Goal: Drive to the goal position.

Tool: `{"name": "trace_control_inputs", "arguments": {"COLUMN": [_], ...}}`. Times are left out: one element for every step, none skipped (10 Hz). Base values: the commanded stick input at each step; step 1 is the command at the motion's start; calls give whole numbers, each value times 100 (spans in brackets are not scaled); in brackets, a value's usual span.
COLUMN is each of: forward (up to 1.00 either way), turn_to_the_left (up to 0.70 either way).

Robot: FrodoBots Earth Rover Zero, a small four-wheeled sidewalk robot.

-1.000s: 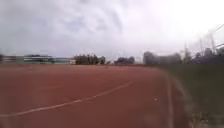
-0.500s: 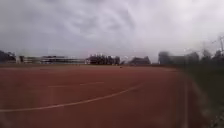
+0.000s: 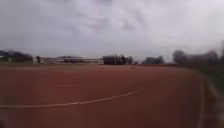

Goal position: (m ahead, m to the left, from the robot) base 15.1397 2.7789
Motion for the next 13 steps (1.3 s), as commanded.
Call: {"name": "trace_control_inputs", "arguments": {"forward": [0,0,0,0,0,0,0,0,0,0,0,0,0], "turn_to_the_left": [70,70,70,70,70,70,0,0,0,0,0,0,0]}}
